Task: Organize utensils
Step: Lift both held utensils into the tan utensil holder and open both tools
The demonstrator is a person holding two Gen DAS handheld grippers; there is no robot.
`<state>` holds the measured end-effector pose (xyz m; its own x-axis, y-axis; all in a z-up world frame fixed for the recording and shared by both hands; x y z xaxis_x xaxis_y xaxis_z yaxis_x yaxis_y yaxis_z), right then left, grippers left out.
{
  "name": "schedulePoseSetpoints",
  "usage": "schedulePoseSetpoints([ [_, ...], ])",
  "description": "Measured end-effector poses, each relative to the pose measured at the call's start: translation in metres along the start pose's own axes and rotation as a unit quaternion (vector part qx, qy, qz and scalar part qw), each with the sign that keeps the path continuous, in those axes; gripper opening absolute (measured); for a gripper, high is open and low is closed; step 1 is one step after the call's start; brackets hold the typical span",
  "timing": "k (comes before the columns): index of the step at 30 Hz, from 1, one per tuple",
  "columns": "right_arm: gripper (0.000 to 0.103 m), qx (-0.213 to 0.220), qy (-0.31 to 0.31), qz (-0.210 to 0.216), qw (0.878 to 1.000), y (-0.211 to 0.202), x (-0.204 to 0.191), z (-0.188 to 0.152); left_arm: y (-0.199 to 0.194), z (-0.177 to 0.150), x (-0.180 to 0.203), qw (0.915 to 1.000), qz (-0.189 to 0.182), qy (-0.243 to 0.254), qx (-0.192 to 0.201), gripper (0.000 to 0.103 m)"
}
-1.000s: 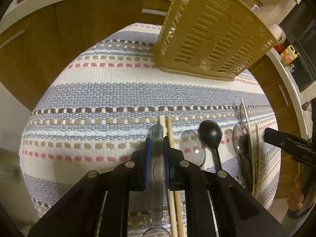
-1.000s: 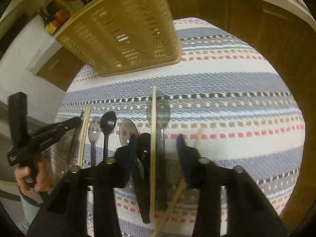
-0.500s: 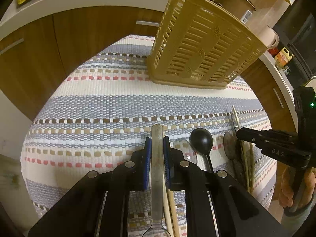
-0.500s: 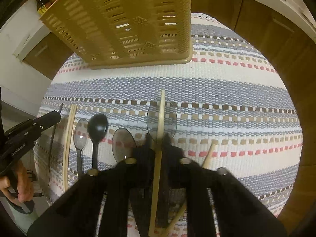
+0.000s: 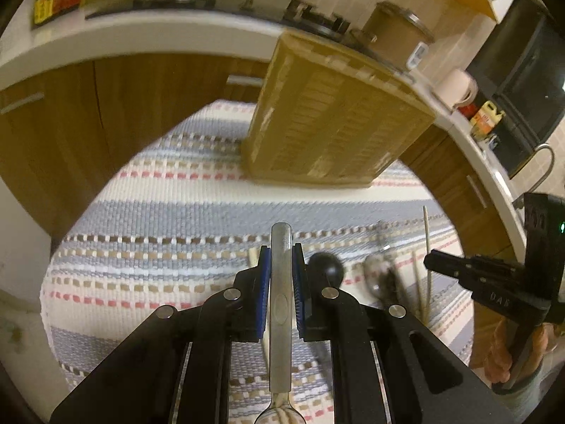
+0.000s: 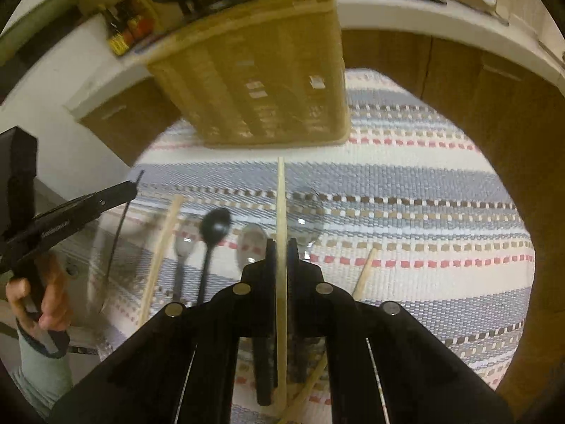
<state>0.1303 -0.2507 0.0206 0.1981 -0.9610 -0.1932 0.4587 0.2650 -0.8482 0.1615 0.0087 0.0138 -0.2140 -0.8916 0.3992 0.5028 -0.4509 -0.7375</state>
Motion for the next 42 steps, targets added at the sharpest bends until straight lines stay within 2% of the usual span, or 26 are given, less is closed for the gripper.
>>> schedulePoseSetpoints([
  [5,0.005,0.059,-0.008,0.044,0.997,-0.031,-0.005,-0.003,-0.029,0.009,0.018,0.9980,-0.019,0.018,0.057,0.010],
  [9,0.005,0.123,-0.012,0.091,0.988,-0.050,-0.012,0.008,-0.053,0.022,0.035,0.9929,-0.035,0.034,0.109,0.010],
  [12,0.005,0.176,-0.013,0.127,0.976,-0.070,-0.017,0.023,-0.071,0.036,0.042,0.9869,-0.050,0.036,0.149,0.010],
  [17,0.005,0.245,-0.013,0.138,0.960,-0.099,-0.024,0.062,-0.093,0.077,0.057,0.9711,-0.063,0.054,0.224,0.010],
  [19,0.005,0.267,-0.011,0.130,0.955,-0.111,-0.023,0.077,-0.101,0.096,0.062,0.9617,-0.064,0.059,0.260,0.010],
  [22,0.005,0.304,-0.007,0.097,0.948,-0.123,-0.019,0.103,-0.106,0.117,0.069,0.9489,-0.055,0.070,0.303,0.010],
  [24,0.005,0.321,0.000,0.083,0.943,-0.128,-0.013,0.117,-0.108,0.130,0.076,0.9353,-0.037,0.082,0.342,0.010],
  [27,0.005,0.343,0.009,0.053,0.938,-0.130,-0.001,0.141,-0.098,0.149,0.081,0.9232,-0.025,0.090,0.373,0.010],
  [32,0.005,0.359,0.014,0.023,0.933,-0.123,0.010,0.162,-0.072,0.170,0.076,0.9154,-0.026,0.087,0.392,0.010],
  [42,0.005,0.371,-0.014,-0.052,0.927,-0.084,0.000,0.184,-0.024,0.188,0.052,0.9175,-0.040,0.085,0.387,0.010],
])
Point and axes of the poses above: each gripper's, at about its wrist camera, not at the fingertips, and y roughly the way its jaws point, x to its right, z to its top, the point moved 2 cm from there along y, roughly the way its jaws point, and after that the axes turned 2 degrees about -z, right-handed, at the moved point
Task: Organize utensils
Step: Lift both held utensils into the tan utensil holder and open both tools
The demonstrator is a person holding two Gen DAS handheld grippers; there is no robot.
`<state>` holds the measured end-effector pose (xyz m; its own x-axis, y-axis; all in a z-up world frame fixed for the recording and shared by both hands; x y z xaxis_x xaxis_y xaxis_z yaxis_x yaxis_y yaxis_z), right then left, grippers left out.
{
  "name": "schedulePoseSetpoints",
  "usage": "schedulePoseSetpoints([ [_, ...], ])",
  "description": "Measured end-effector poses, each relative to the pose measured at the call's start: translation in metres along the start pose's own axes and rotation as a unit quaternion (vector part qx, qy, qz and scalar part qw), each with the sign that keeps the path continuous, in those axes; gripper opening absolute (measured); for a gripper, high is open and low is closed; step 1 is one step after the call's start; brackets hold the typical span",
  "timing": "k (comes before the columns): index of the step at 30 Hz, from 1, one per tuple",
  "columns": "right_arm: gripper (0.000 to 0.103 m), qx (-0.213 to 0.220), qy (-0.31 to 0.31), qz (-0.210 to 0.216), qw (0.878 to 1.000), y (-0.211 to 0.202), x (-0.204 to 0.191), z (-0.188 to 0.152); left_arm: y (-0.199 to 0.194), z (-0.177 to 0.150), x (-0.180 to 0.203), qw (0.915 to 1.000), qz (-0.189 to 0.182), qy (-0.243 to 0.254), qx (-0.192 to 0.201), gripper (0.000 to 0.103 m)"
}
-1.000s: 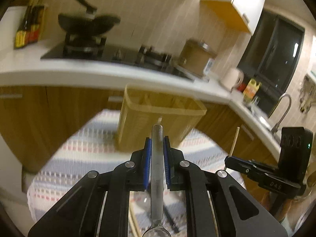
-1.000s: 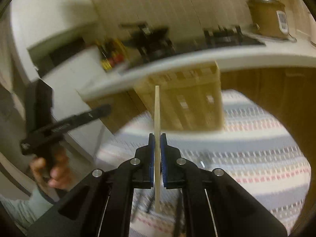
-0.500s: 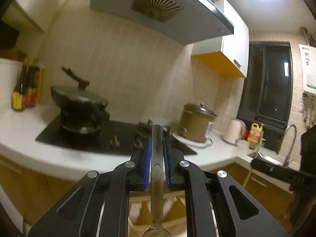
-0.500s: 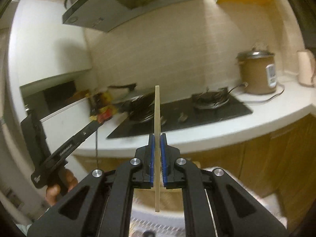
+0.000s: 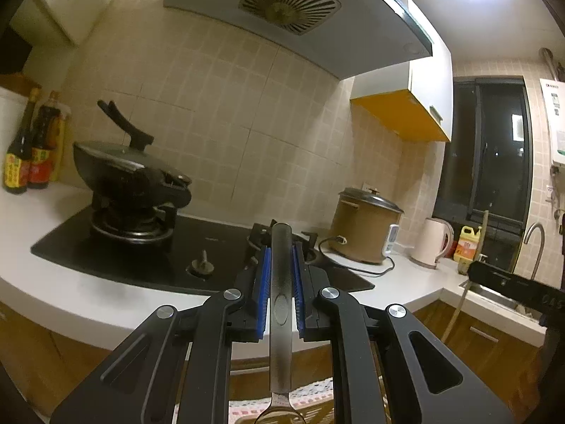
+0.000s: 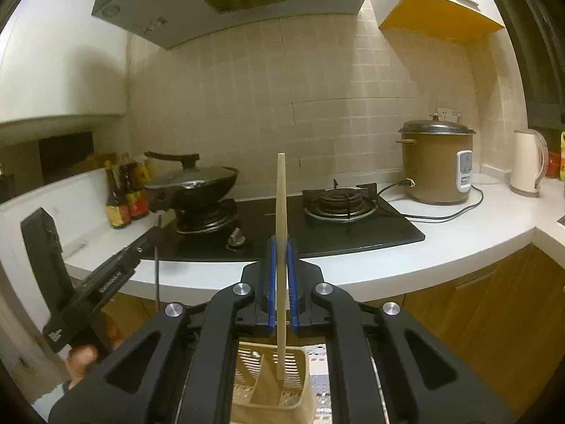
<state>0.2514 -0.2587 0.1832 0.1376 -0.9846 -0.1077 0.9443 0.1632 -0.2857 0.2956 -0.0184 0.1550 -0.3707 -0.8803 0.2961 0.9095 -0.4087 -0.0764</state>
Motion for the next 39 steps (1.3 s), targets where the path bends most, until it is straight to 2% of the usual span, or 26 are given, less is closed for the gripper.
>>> schedulePoseSetpoints([
  [8,0.005,-0.014,-0.023,-0.022,0.999,0.023,-0.009,-0.027,-0.002,-0.015,-0.008,0.9998,-0.017,0.003,0.004,0.010],
  [15,0.005,-0.019,-0.034,-0.039,0.998,0.028,-0.010,-0.042,-0.008,-0.028,-0.011,0.9998,-0.015,0.008,0.007,0.010],
  [22,0.005,-0.024,-0.033,-0.046,0.998,0.026,-0.006,-0.053,-0.013,-0.042,-0.015,0.9998,-0.019,-0.005,-0.008,0.010],
  [30,0.005,-0.037,-0.021,-0.033,0.999,0.016,-0.005,-0.069,-0.036,-0.052,-0.015,0.9988,-0.026,-0.006,-0.041,0.011],
  [31,0.005,-0.040,-0.017,-0.031,0.999,0.014,-0.004,-0.069,-0.040,-0.053,-0.016,0.9985,-0.026,-0.010,-0.048,0.012],
  [33,0.006,-0.056,-0.004,-0.020,0.998,0.009,-0.001,-0.072,-0.047,-0.053,-0.017,0.9976,-0.023,-0.018,-0.063,0.034],
  [34,0.006,-0.061,0.002,-0.015,0.998,0.005,0.001,-0.074,-0.052,-0.053,-0.018,0.9976,-0.021,-0.020,-0.063,0.037],
  [36,0.014,-0.070,0.013,-0.010,0.997,-0.003,0.005,-0.077,-0.063,-0.051,-0.020,0.9970,-0.023,-0.025,-0.069,0.042],
  [37,0.028,-0.076,0.021,-0.004,0.997,-0.009,0.008,-0.079,-0.068,-0.049,-0.021,0.9965,-0.026,-0.029,-0.074,0.042],
  [38,0.047,-0.080,0.029,-0.001,0.996,-0.017,0.011,-0.081,-0.075,-0.048,-0.022,0.9959,-0.026,-0.033,-0.080,0.044],
  [39,0.054,-0.081,0.036,0.000,0.996,-0.025,0.014,-0.082,-0.082,-0.047,-0.023,0.9953,-0.024,-0.037,-0.086,0.046],
])
Point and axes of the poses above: each gripper's, at about its wrist camera, not at the fingertips, and y roughly the way its jaws point, x to its right, z to its top, the point moved 2 cm from there along y, roughly the way its jaws point, and after that the axes turned 2 degrees about -z, right-handed, at the moved point
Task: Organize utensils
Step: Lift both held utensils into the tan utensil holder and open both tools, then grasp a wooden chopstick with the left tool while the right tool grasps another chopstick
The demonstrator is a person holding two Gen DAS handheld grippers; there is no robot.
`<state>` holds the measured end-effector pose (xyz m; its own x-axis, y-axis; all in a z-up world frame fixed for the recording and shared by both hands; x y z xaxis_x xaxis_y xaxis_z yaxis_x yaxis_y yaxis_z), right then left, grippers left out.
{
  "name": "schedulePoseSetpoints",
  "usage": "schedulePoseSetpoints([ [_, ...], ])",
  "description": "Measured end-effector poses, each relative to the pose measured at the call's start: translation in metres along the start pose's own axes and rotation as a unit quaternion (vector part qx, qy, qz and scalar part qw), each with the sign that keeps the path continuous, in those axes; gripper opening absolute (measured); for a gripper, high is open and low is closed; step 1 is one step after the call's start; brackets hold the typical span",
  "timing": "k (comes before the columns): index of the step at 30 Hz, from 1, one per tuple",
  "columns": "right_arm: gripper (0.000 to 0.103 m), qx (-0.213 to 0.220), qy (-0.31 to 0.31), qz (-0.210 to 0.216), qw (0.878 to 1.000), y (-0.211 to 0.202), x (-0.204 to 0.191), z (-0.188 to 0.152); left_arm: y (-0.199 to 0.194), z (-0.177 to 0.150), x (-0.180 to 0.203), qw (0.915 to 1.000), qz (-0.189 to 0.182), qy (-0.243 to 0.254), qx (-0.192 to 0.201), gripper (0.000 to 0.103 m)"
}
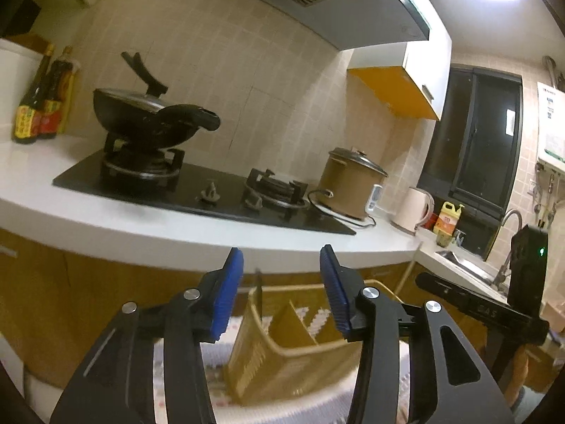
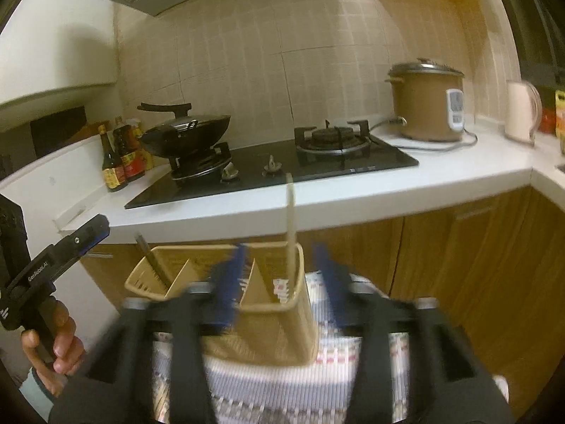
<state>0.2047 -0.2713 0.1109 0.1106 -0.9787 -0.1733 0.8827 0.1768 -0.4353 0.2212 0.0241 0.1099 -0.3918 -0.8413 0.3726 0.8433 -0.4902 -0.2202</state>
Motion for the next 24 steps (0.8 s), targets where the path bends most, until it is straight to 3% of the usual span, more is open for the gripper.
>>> schedulePoseSetpoints([
  [4,0.055,-0.032,0.019,0.001,0.999,-0.026,0.009,-0.010,-0.023,-0.004,-0.006,0.9986,-0.002,-0.023,-0.049,0.050],
  [9,0.055,-0.108,0.051,-0.001,0.993,-0.049,0.018,-0.027,-0.044,-0.026,-0.015,0.9868,-0.001,-0.053,-0.153,0.050],
  [13,0.055,-0.168,0.071,-0.012,0.983,-0.052,0.022,-0.043,-0.047,-0.059,-0.020,0.9661,0.012,-0.062,-0.250,0.050],
  [16,0.055,-0.209,0.079,-0.015,0.975,-0.049,0.023,-0.059,-0.043,-0.085,-0.019,0.9544,0.022,-0.051,-0.293,0.050],
  [20,0.055,-0.253,0.072,-0.031,0.964,-0.042,0.022,-0.085,-0.030,-0.120,-0.023,0.9323,0.037,-0.044,-0.357,0.049],
  [24,0.055,-0.291,0.070,-0.040,0.953,-0.033,0.024,-0.107,-0.019,-0.145,-0.027,0.9163,0.047,-0.031,-0.396,0.035],
])
Point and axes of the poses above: each gripper's, at about its wrist camera, not at the fingertips, and y roughly the way its jaws point, x to its right, z to its top, the point moved 2 cm from there along y, roughly the way its jaws point, and after that the axes turned 2 degrees about -z, right-handed, at the moved point
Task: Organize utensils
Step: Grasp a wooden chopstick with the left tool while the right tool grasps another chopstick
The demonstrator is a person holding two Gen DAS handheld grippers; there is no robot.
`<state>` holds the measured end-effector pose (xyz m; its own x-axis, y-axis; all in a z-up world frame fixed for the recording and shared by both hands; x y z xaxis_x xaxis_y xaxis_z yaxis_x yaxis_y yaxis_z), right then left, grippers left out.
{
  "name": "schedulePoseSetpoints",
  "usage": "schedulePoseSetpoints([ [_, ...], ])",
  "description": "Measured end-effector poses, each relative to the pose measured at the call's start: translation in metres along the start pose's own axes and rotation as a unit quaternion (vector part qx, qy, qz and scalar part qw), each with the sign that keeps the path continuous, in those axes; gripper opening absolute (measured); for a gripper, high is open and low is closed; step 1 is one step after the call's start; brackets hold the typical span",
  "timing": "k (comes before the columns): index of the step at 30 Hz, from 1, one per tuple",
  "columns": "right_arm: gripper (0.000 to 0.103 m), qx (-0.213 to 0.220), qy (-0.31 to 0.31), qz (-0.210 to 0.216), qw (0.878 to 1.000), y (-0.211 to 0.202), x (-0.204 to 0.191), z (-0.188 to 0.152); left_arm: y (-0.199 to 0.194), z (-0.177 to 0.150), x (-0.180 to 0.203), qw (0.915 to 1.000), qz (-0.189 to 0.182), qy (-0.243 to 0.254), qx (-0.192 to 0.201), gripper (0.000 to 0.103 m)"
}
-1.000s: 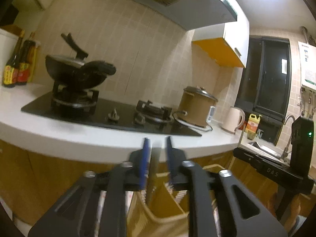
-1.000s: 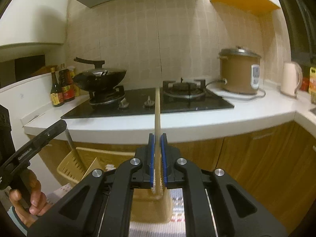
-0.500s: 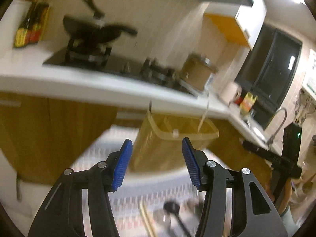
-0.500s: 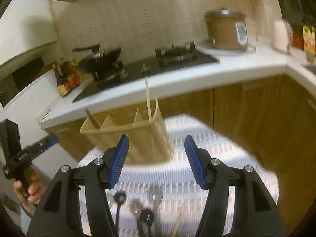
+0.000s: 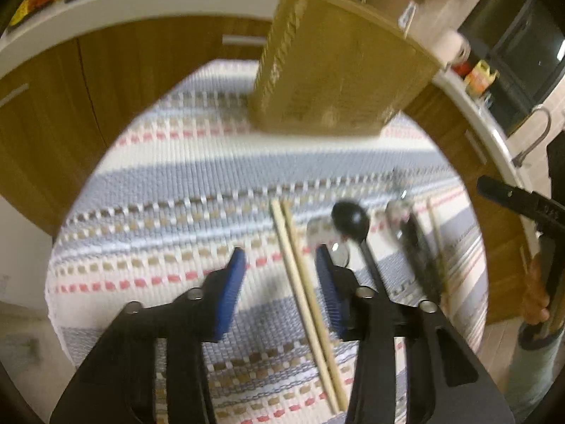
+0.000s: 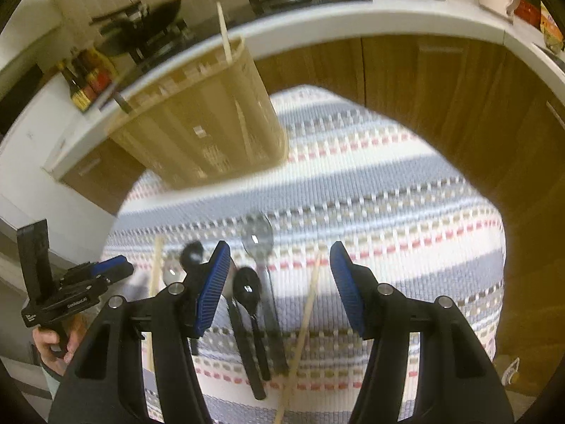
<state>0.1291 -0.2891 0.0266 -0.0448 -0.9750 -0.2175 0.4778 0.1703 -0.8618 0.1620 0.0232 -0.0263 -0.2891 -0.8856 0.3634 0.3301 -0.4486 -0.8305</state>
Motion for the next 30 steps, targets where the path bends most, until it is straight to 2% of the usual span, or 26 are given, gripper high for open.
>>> schedulePoseSetpoints([
  [3,0.054,-0.025,0.000,-0.007,1.000,0.016,0.000,-0.007,0.012,-0.004,0.003,0.9997,0.018,0.012,-0.015,0.032],
  [5,0.046,-0.038,0.002,-0.007,0.999,0.024,0.000,-0.010,0.016,-0.005,0.006,0.9992,0.028,0.019,-0.019,0.030],
  [7,0.044,-0.048,0.007,-0.002,0.999,0.029,0.002,-0.012,0.019,-0.006,0.008,0.9991,0.028,0.023,-0.021,0.027],
  [11,0.044,-0.056,0.009,-0.008,0.998,0.037,0.003,-0.015,0.022,-0.007,0.013,0.9980,0.045,0.038,-0.020,0.026],
  [14,0.044,-0.059,0.006,-0.012,0.998,0.039,0.004,-0.016,0.026,-0.008,0.019,0.9962,0.068,0.052,-0.018,0.020],
  [23,0.044,-0.067,-0.017,-0.044,0.997,0.047,0.000,-0.021,0.027,-0.008,0.029,0.9940,0.085,0.066,-0.018,0.020],
  [26,0.044,-0.075,-0.024,-0.057,0.995,0.052,-0.001,-0.021,0.033,-0.006,0.038,0.9912,0.104,0.081,-0.016,0.020],
  [28,0.041,-0.080,-0.031,-0.063,0.994,0.053,-0.002,-0.021,0.034,-0.007,0.040,0.9875,0.126,0.093,-0.014,0.008],
  [30,0.037,-0.090,-0.036,-0.067,0.993,0.056,-0.004,-0.022,0.033,-0.008,0.037,0.9884,0.121,0.092,-0.012,0.007],
])
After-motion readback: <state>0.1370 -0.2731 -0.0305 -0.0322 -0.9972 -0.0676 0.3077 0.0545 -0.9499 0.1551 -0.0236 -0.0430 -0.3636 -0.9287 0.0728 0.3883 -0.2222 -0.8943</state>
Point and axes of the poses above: each gripper's, at about its wrist camera, not at the fingertips, and y roughly the way its jaws point, x to its right, z to its top, the point moved 2 cm from there along y, roughly the way its jaws point, and after that the axes turned 2 degrees about -z, right-handed, at the moved point
